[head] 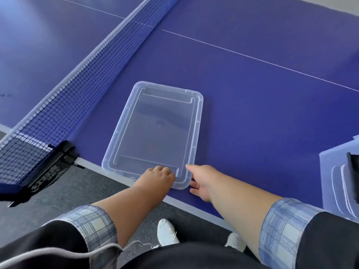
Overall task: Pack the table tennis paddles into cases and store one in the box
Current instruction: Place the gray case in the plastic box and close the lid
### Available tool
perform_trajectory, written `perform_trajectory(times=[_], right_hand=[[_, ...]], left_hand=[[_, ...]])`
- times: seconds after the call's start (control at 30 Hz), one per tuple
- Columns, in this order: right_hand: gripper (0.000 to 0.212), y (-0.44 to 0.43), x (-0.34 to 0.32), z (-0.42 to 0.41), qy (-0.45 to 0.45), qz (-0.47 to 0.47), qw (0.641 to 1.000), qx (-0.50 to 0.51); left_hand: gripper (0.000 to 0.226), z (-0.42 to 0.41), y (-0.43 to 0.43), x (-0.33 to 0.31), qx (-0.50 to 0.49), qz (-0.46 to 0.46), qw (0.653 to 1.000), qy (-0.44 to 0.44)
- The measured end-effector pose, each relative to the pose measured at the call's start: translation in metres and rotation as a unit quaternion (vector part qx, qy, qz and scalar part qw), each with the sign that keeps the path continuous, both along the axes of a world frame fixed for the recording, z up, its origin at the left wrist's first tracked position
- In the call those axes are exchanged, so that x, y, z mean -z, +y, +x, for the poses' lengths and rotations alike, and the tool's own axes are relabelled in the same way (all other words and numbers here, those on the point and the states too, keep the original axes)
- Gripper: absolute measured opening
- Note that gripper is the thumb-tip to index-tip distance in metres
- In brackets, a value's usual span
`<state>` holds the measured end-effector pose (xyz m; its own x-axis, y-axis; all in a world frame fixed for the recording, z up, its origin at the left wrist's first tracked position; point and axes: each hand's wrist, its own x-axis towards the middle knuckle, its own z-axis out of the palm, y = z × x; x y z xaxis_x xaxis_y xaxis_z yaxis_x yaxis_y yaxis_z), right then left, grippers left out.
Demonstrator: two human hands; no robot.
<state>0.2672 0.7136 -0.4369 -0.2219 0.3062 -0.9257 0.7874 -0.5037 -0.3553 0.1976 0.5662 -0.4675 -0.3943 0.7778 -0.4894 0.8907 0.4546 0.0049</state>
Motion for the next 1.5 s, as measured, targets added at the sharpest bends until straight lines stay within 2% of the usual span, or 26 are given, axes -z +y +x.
perform_trajectory(times=[0.1, 0.17, 0.27, 0.37, 0.57, 0.93, 1.1, 1.17, 1.5], right_hand=[[0.033, 0.001, -0.004, 0.005, 0.003, 0.03, 1.0, -0.002], [0.032, 0.003, -0.01, 0.011, 0.022, 0.015, 0.998, 0.05], [0.018, 0.009, -0.03, 0.014, 0.146, -0.025, 0.973, 0.176], [0.02, 0.028, -0.061, 0.02, 0.245, -0.016, 0.951, 0.188], [0.013, 0.073, -0.112, 0.06, 0.357, -0.019, 0.902, 0.24], [0.031, 0.176, -0.173, 0.177, 0.381, 0.115, 0.844, 0.359], [0.021, 0.245, -0.185, 0.259, 0.395, 0.127, 0.823, 0.387], [0.02, 0.277, -0.184, 0.298, 0.396, 0.132, 0.828, 0.375], [0.024, 0.437, -0.156, 0.489, 0.317, 0.086, 0.903, 0.278]], left_hand=[[0.039, 0.001, 0.007, -0.011, 0.034, 0.027, 0.999, 0.018], [0.042, 0.004, 0.017, -0.028, 0.038, 0.062, 0.997, 0.008], [0.043, 0.005, 0.036, -0.059, 0.046, 0.116, 0.992, -0.005], [0.036, -0.001, 0.056, -0.09, 0.056, 0.172, 0.983, -0.012], [0.032, 0.008, 0.111, -0.15, 0.09, 0.258, 0.962, -0.019], [0.035, 0.097, 0.23, -0.218, 0.145, 0.309, 0.94, -0.026], [0.032, 0.171, 0.298, -0.227, 0.16, 0.3, 0.94, -0.023], [0.031, 0.207, 0.327, -0.226, 0.159, 0.294, 0.942, -0.03], [0.034, 0.408, 0.468, -0.209, 0.144, 0.205, 0.965, -0.073]])
